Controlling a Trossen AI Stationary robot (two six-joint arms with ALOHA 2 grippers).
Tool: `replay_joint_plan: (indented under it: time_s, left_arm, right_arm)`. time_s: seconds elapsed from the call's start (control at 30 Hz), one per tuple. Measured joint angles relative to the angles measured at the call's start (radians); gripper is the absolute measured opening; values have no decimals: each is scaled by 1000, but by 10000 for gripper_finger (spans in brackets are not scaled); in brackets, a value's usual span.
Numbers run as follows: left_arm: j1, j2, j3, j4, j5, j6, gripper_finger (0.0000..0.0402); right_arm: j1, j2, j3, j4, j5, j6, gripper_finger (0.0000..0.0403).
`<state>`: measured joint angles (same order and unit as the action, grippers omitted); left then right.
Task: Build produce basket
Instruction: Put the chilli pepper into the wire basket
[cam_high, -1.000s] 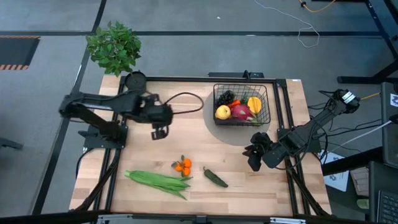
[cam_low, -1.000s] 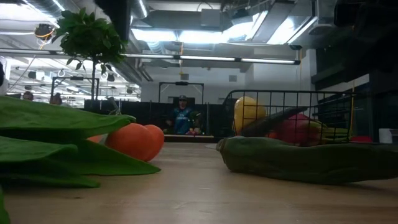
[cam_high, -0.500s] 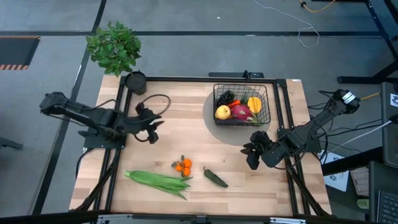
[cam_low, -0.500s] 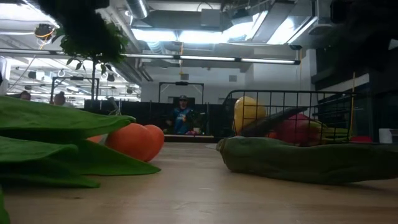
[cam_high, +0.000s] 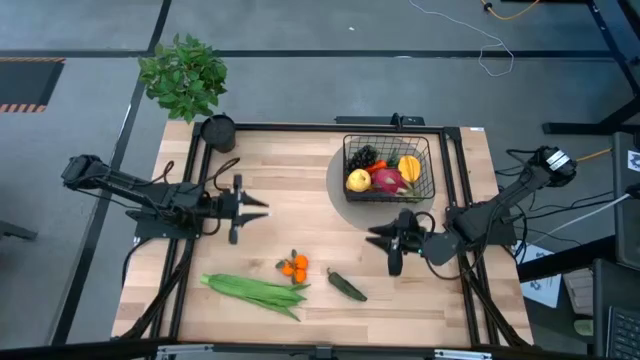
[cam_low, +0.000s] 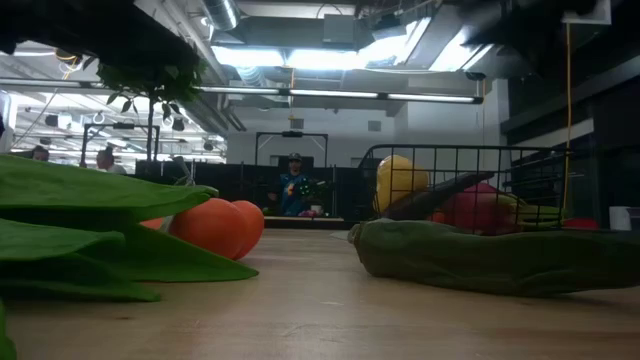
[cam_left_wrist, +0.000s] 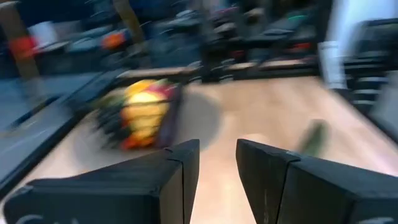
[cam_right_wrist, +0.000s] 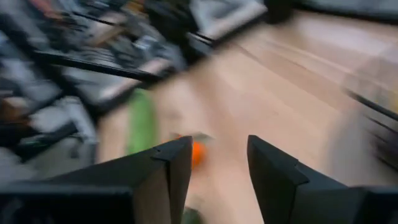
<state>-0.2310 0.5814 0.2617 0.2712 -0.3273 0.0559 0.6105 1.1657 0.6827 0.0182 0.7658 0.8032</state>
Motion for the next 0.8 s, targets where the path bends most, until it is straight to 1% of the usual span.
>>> replay_joint_plan:
  time_s: [0.07, 0.13, 0.2, 0.27, 0.33, 0.43, 0.5, 0.63, 0.7, 0.8]
  left_arm:
    - [-1, -1, -29, 69, 93, 32, 98]
    - [-4, -1, -57, 113, 158, 70, 98]
    - [-6, -1, -73, 129, 160, 90, 98]
    - [-5, -10, -84, 127, 129, 93, 98]
    - [-5, -29, -93, 126, 97, 109, 98]
    - [-5, -69, -96, 109, 94, 111, 98]
    - [-6, -120, -96, 57, 105, 99, 98]
    - [-6, -220, -96, -81, 108, 28, 98]
    - [-6, -261, -97, -109, 110, 10, 98]
    - [-6, -317, -96, -162, 122, 7, 98]
  right_arm:
    - [14, 42, 0, 197, -39, -146, 143]
    - [27, 97, 1, 394, -92, -286, 143]
    - [39, 161, 3, 537, -128, -394, 143]
    - [40, 221, 19, 596, -140, -447, 143]
    - [33, 278, 45, 594, -139, -457, 143]
    - [15, 348, 83, 584, -140, -444, 143]
    - [4, 385, 108, 584, -140, -441, 143]
    - [-10, 437, 142, 575, -138, -445, 143]
    - [-18, 457, 165, 542, -139, -443, 143]
    - [-38, 480, 212, 403, -139, -372, 143]
